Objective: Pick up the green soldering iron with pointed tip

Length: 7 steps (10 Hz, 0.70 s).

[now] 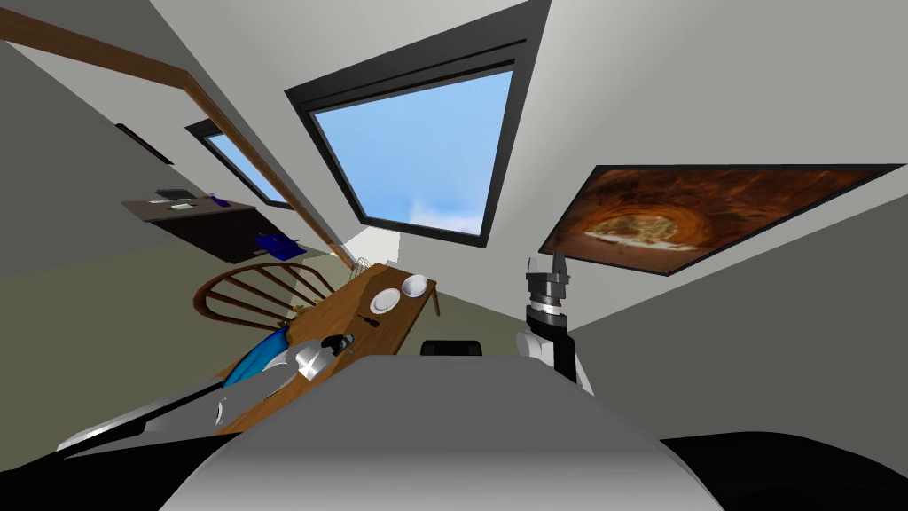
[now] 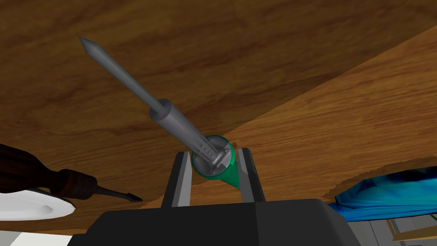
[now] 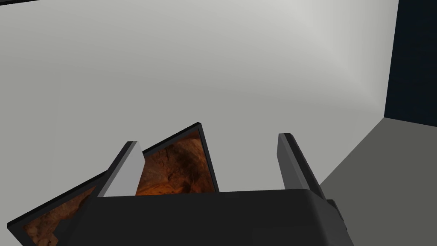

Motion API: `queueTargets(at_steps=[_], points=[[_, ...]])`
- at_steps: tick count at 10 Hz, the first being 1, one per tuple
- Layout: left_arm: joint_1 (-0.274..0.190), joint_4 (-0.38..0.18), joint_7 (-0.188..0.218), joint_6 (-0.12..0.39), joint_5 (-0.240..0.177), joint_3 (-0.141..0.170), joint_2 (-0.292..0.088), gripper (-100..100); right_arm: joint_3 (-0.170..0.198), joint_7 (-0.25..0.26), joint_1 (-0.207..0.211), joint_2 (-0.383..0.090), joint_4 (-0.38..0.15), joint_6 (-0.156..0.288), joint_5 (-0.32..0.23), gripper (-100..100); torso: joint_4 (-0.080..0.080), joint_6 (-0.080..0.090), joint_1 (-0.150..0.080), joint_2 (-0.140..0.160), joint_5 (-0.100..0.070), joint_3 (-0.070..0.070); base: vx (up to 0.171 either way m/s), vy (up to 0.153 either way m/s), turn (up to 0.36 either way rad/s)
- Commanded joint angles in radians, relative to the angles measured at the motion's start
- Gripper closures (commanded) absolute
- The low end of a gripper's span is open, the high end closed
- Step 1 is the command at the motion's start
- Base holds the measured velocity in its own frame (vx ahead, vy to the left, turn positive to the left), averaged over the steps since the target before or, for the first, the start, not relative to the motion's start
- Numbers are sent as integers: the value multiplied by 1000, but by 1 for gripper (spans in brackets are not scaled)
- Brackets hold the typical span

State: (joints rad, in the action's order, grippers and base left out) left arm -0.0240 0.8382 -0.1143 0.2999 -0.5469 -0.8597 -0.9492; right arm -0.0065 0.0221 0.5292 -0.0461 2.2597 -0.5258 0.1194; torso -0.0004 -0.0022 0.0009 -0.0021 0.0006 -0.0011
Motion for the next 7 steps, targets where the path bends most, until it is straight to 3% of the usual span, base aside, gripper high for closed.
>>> queueTargets(at_steps=[1,2,5,6,7], points=[[0,0,0,0,0,0,0,0,0,0,0,0,0,0,0,0,0,0,0,0,0,0,0,0,0],[0,33,7,11,-12,-12,-27,100,0,0,0,0,0,0,0,0,0,0,0,0,0,0,-7,-30,29],[-9,84,12,24,-52,-46,-81,100,0,0,0,0,0,0,0,0,0,0,-4,1,-1,1,-18,-57,31],[-12,64,5,16,-51,-44,-67,100,0,0,0,0,0,0,0,0,0,0,-4,1,-1,1,-10,-22,8],[-13,66,5,16,-53,-46,-69,0,0,0,0,0,0,0,0,0,0,0,-3,1,-1,0,-2,-5,0]])
